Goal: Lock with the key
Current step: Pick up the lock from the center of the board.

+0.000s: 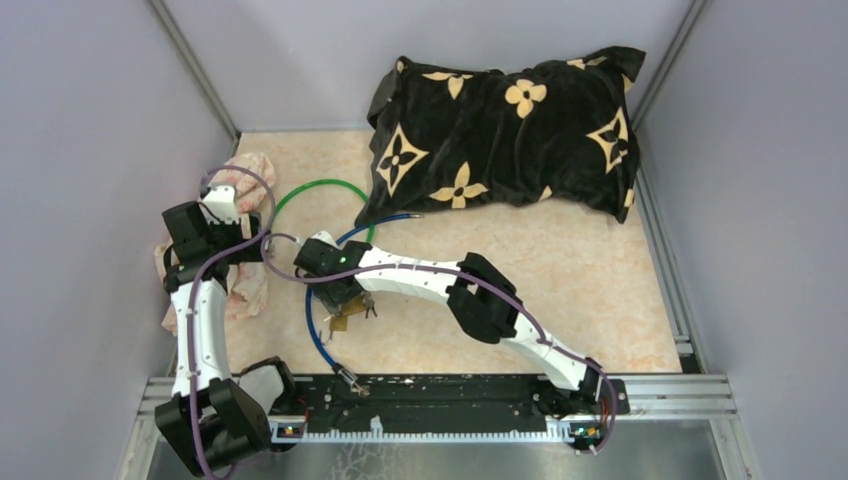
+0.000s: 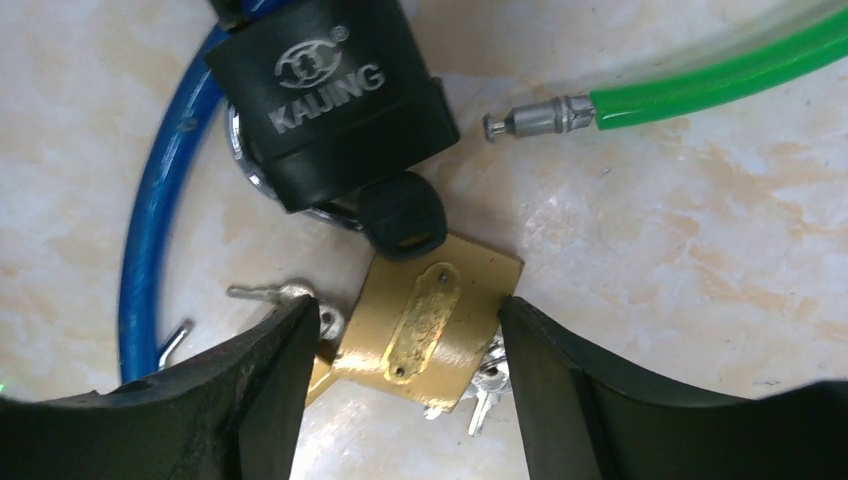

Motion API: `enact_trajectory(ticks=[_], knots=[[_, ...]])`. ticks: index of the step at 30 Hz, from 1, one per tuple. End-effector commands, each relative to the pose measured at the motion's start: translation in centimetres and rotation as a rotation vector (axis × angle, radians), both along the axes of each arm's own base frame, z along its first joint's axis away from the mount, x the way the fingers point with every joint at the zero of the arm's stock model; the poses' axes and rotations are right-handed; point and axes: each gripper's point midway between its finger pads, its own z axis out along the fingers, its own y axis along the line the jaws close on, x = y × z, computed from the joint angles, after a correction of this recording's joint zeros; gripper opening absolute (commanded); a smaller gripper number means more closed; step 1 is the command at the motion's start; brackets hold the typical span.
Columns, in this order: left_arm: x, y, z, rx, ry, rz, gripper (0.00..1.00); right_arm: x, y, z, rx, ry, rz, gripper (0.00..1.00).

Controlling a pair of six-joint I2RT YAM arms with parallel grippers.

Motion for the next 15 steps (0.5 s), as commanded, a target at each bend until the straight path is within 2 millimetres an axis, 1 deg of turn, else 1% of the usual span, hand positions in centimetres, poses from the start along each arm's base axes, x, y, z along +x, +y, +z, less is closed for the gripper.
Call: enact_trajectory(ticks=[1,3,7,9,11,12,13,15], knots=[[0.0,0.7,0.3,0.033,0.005,0.005,0.99,-0.1,-1.0,-1.6,-0.073,0.014,0.009,0.64],[0.1,0.8,0.4,0.042,0.004,0.006,0.99,0.0,-1.7,-1.5,-0.100,0.000,0.014,0.63],[0.1,0.7,0.8,0.054,0.003,-0.021,0.99,0.5,-4.6,-1.1,-0.189,-0.039,0.013,0.63],[0.1,0.4,1.2,0.059,-0.006,-0.044,0.99,0.8,-6.9,-1.1,-0.250,-0.046,0.005,0.61],[0.2,0.0,1.7,0.061,-0.020,-0.070,0.99,1.3,-9.8,-1.2,-0.292,-0.053,-0.023,0.59],[0.2,-0.2,1.8,0.059,-0.027,-0.081,0.99,1.5,-11.3,-0.4,-0.287,-0.060,-0.043,0.57],[0.2,-0.3,2.1,0.057,-0.034,-0.086,0.99,1.8,-12.7,-0.1,-0.281,-0.062,-0.059,0.56],[0.3,-0.6,2.4,0.052,-0.041,-0.102,0.99,2.2,-16.4,0.4,-0.274,-0.060,-0.093,0.53]])
